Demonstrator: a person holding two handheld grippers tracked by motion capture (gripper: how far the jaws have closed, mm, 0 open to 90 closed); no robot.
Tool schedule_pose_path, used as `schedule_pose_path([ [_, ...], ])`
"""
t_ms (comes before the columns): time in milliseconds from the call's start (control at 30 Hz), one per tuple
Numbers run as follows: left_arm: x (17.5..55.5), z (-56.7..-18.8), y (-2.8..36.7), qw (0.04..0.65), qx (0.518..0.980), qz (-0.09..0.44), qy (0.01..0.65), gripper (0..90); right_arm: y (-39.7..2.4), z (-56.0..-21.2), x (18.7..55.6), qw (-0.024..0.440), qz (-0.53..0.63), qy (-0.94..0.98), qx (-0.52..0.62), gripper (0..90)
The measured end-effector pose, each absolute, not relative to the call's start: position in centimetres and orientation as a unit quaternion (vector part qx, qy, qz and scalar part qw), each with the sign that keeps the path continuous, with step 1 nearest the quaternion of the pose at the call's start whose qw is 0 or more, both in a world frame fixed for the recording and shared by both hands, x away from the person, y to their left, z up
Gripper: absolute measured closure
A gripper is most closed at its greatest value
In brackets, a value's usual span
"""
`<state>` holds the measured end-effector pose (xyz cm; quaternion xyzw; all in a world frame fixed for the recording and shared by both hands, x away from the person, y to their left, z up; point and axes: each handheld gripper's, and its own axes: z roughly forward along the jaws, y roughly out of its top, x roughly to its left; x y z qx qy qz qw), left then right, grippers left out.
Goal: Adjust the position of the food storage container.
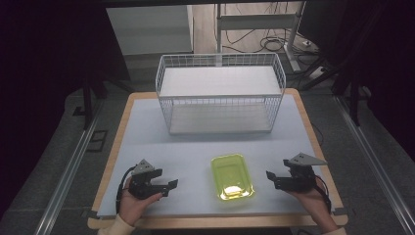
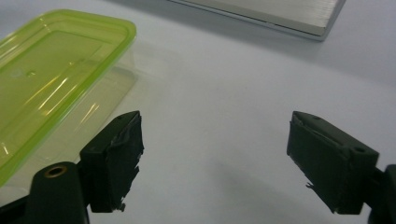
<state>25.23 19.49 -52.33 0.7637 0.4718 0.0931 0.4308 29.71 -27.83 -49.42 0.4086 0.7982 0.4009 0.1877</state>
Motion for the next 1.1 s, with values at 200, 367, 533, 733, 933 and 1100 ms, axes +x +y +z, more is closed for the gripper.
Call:
schedule_pose_path([
  [200, 25.4, -52.4, 19.1, 0.424, 0.771, 0.095, 0.465, 20.2, -28.4, -49.2, 29.5, 0.186, 0.398, 0.811, 0.387, 27.4],
  [367, 25.2, -52.2, 19.2, 0.426, 0.770, 0.099, 0.464, 20.3, -28.8, -48.8, 29.2, 0.183, 0.396, 0.815, 0.381, 36.8],
  [533, 25.2, -52.1, 19.3, 0.429, 0.768, 0.102, 0.465, 20.3, -28.6, -48.1, 28.6, 0.179, 0.383, 0.831, 0.360, 63.8],
  [733, 25.5, -52.1, 19.2, 0.430, 0.769, 0.097, 0.462, 20.3, -28.7, -47.9, 28.4, 0.160, 0.373, 0.851, 0.334, 89.5],
  [933, 25.8, -52.2, 19.1, 0.429, 0.771, 0.094, 0.461, 20.4, -28.8, -47.8, 28.3, 0.149, 0.368, 0.859, 0.322, 89.9],
  [1100, 25.6, -52.2, 18.9, 0.428, 0.773, 0.096, 0.459, 20.4, -28.4, -47.8, 28.0, 0.144, 0.367, 0.864, 0.313, 89.9],
])
